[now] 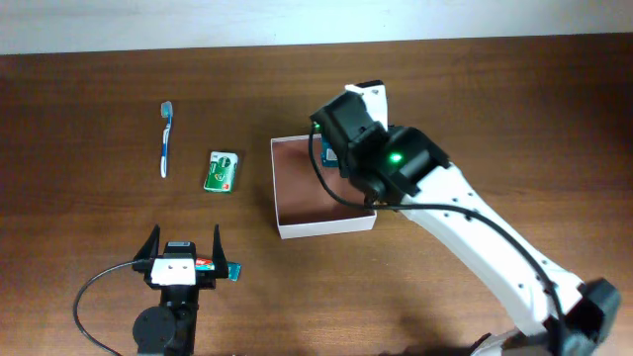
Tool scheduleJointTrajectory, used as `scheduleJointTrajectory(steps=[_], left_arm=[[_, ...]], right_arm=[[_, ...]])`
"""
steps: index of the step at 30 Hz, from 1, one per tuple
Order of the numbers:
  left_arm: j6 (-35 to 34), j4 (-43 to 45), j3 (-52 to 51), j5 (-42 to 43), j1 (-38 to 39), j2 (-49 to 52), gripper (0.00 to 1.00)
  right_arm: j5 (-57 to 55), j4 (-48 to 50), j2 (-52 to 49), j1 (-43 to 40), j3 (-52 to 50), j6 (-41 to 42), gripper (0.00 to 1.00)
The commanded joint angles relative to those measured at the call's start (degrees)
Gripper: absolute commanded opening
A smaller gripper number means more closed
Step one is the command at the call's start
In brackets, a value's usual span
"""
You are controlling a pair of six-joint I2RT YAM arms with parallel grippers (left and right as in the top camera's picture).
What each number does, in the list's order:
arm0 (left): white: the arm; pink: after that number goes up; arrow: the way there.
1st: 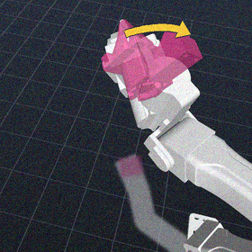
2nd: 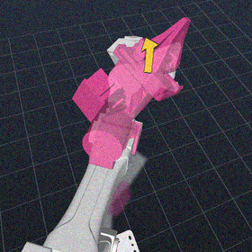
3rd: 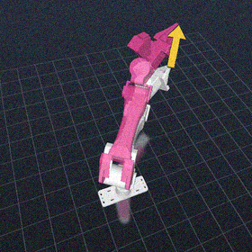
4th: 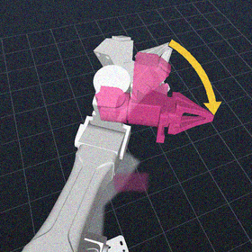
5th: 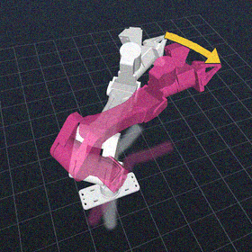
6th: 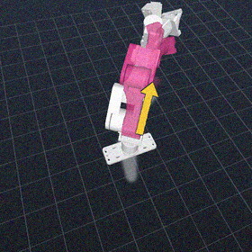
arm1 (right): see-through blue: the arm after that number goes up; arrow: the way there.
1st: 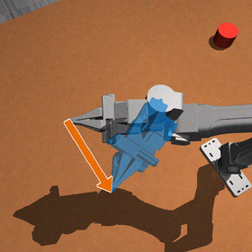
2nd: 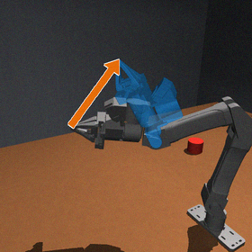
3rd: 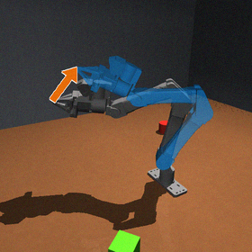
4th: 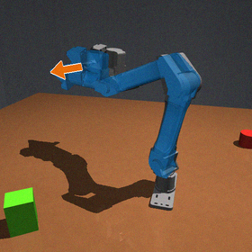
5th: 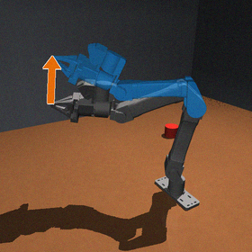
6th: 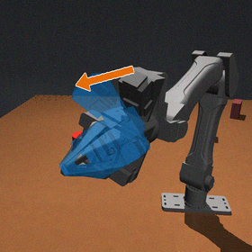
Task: Pack container
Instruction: 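Lower the soap bottle to the box floor beside the mouthwash, then adjust the soap bottle position in the box and open the right gripper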
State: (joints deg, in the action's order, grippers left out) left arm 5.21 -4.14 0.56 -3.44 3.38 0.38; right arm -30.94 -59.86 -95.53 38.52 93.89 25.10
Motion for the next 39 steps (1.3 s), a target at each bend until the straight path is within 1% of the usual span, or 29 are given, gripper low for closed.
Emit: scheduleJointTrajectory(steps=[1, 11, 17, 25, 39], left_arm=[[1.11, -0.42, -0.02, -0.48, 0.22, 0.02, 0.99], [1.11, -0.42, -0.02, -0.46, 0.22, 0.02, 0.99], [1.14, -0.39, -0.02, -0.48, 0.22, 0.02, 0.99], [1.11, -0.42, -0.02, -0.48, 0.22, 0.02, 0.99], [1.11, -0.39, -0.02, -0.46, 0.22, 0.02, 0.99]], right_arm=[[-4.46, 0.81, -0.61, 1.84, 2.19, 1.66, 0.04], [-7.34, 1.73, -5.25, 5.68, 2.19, 3.34, 0.04], [-8.76, 2.25, -7.74, 5.68, 2.19, 4.15, 0.04], [-8.81, 3.72, -8.15, 5.66, 2.19, 4.11, 0.04], [-8.33, 3.15, -10.6, 3.02, 2.14, 4.09, 0.04]])
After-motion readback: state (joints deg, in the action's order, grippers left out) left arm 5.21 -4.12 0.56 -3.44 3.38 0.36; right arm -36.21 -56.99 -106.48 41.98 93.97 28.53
